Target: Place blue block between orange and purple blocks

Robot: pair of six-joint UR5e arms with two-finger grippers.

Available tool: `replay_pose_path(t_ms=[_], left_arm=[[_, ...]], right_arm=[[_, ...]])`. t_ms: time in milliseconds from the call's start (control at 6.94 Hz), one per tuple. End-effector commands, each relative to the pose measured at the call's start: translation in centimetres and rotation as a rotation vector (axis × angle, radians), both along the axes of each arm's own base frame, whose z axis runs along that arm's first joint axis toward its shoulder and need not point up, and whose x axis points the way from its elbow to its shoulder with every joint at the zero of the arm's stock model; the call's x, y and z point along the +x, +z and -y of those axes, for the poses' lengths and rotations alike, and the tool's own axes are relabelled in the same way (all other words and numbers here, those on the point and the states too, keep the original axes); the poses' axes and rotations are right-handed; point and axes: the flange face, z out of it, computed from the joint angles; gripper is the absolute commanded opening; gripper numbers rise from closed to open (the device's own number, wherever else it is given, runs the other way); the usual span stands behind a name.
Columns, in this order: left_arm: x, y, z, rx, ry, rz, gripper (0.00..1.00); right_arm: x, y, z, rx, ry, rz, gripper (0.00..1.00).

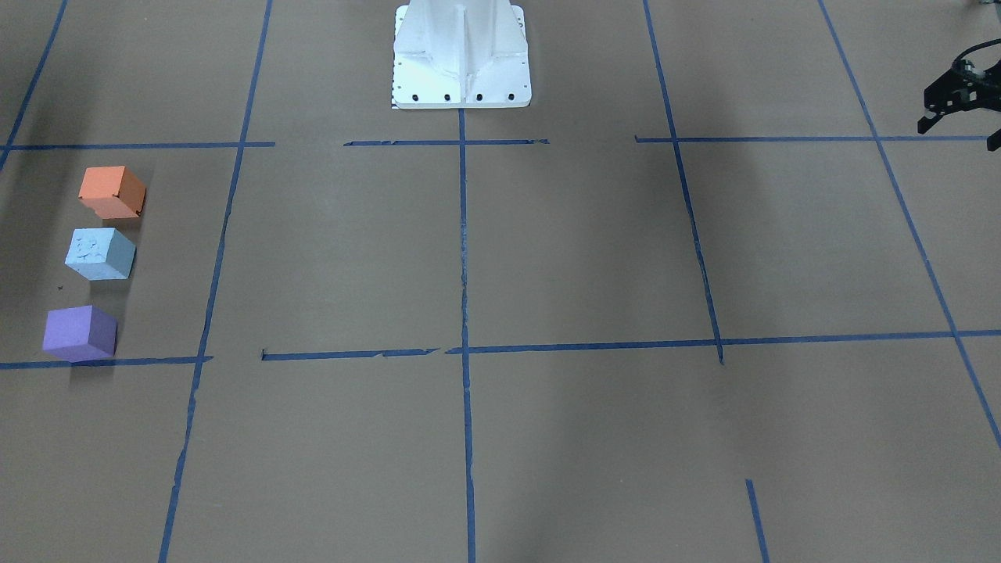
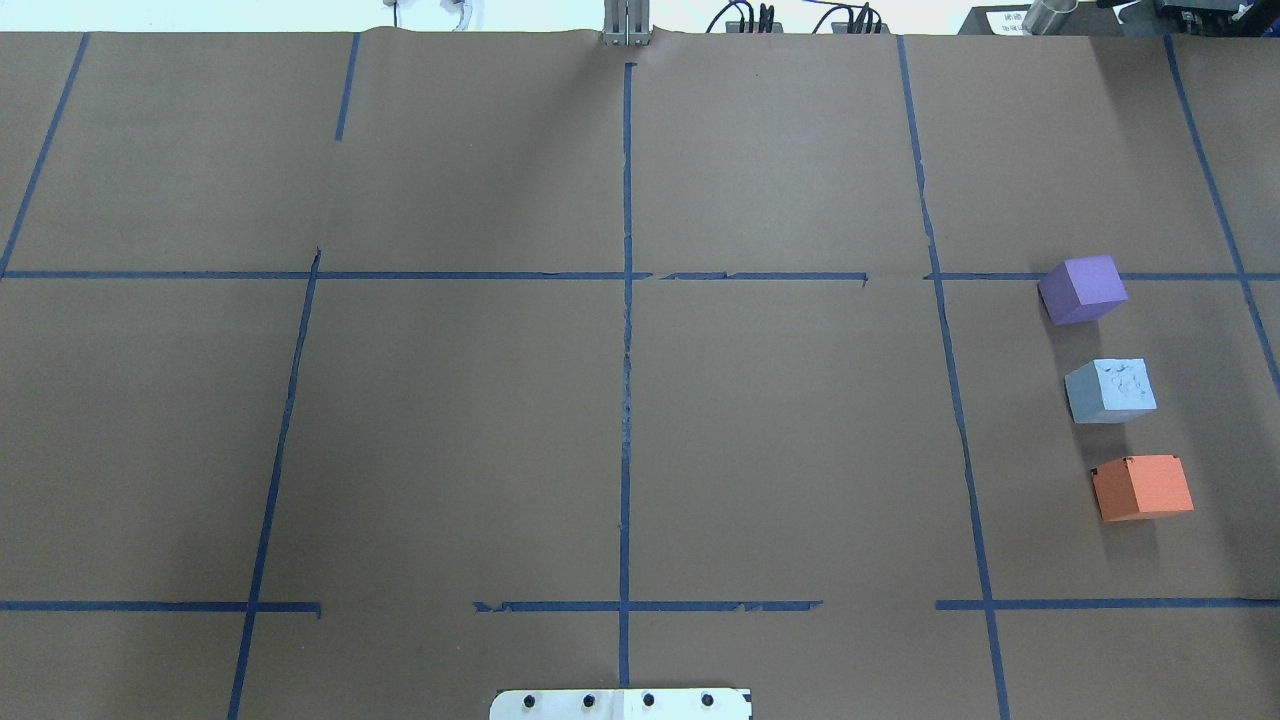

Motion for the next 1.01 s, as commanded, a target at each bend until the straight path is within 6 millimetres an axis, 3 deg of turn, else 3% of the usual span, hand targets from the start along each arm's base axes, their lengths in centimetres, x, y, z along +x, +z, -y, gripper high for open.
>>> replay_pose_path(t_ms=[0,144,288,721,865], left_arm=[[-1.4,2.0,0.0,-0.065,-0.021,-0.008,1.0],[-3.9,3.5,-0.3,-0.114,-0.08,-0.002,1.0],[-7.9,6.8,-0.1,-0.15,-0.161,-0.003,1.0],[-8.5,8.5,-1.4,-0.162,-0.152,-0.002,1.0],[-8.6,7.5,-1.6,-0.149,-0.156,-0.006,1.0]], right_arm=[[-0.4,-0.4,0.3,0.001,-0.005,-0.002,1.0],[-1.9,-1.0,0.7,-0.05,0.018,-0.003,1.0],[-1.9,-2.3,0.9,-0.029,0.024,-0.039,1.0],[-2.4,-2.0,0.6,-0.042,0.016,-0.042,1.0],[-2.5,-1.8,0.4,-0.044,0.013,-0.039,1.0]])
